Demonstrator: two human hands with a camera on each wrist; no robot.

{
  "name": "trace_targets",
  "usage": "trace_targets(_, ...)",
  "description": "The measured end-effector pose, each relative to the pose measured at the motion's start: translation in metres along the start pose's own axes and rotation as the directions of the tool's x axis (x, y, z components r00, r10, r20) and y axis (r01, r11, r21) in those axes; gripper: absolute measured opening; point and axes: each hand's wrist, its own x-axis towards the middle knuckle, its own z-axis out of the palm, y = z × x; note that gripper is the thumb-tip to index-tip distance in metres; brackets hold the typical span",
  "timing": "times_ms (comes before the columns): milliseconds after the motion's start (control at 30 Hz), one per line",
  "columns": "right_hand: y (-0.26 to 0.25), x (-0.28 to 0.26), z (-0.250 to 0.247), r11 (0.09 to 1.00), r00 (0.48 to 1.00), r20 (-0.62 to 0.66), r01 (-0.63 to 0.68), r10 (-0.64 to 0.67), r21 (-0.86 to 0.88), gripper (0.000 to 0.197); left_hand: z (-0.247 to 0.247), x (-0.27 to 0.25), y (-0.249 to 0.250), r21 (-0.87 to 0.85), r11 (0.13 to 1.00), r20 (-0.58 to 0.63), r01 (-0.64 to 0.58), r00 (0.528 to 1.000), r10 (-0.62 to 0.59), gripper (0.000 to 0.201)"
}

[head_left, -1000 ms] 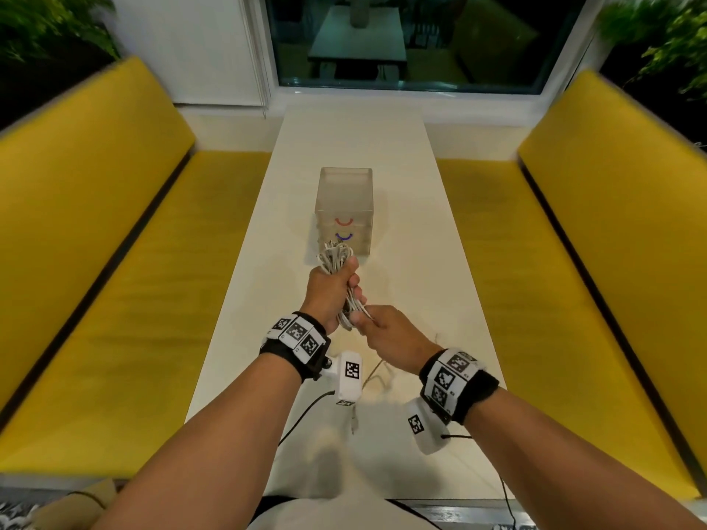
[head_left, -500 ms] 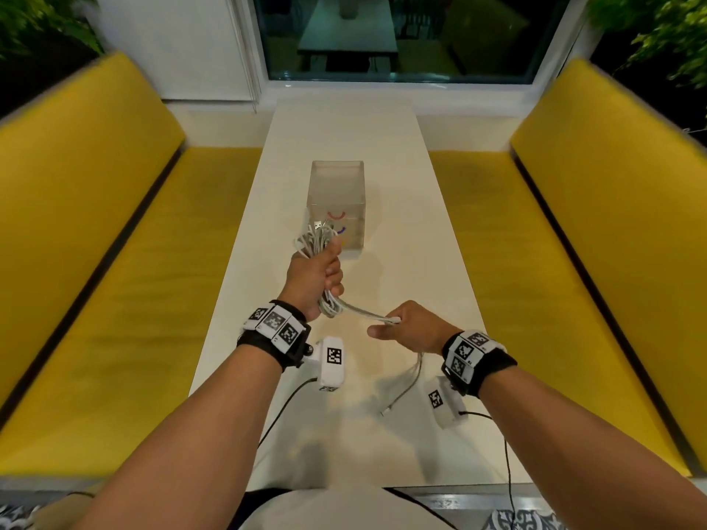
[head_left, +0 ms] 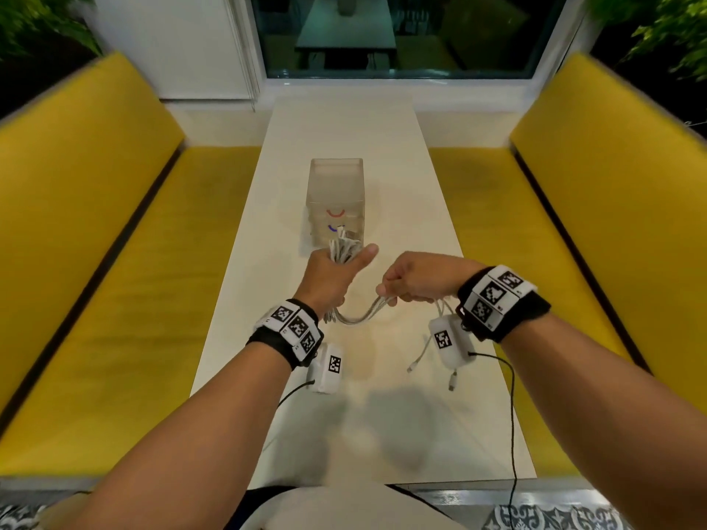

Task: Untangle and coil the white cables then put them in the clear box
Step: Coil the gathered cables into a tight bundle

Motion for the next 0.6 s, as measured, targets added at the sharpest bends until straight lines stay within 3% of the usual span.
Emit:
trace_targets(133,-0.017,0.003,-0.015,0.999,1.0,0.011,-0.021,0.021,-0.049,0.028,0.012,-0.008,-0.003,-0.044,0.999,0.183,-0.011,0.983,0.019,0.046)
trace_targets(233,-0.018,0.006,-0.02,1.0,1.0,0.008,0.002,-0.002,-0.022,0.04,0.013,-0.008,-0.004,-0.02,0.999,0.272,-0.039,0.961,0.043,0.023)
trace_targets(300,-0.015,0.01,-0.019,1.0,1.0,-0.008,-0.008,0.008,-0.003,0.044,0.012,-0.004,-0.005,0.011,0.999,0.324,-0.052,0.945,0.046,0.021)
trace_targets(500,-0.007,0.013,-0.013,0.997,0.99,-0.119,-0.065,0.07,0.049,0.038,0.012,0.002,-0.011,0.077,0.995,0.374,-0.059,0.927,0.026,0.012)
trace_targets(600,-0.004,0.013,-0.012,0.992,0.992,-0.099,-0.072,0.082,0.106,0.033,0.011,0.005,-0.015,0.103,0.994,0.374,-0.023,0.927,-0.018,0.021)
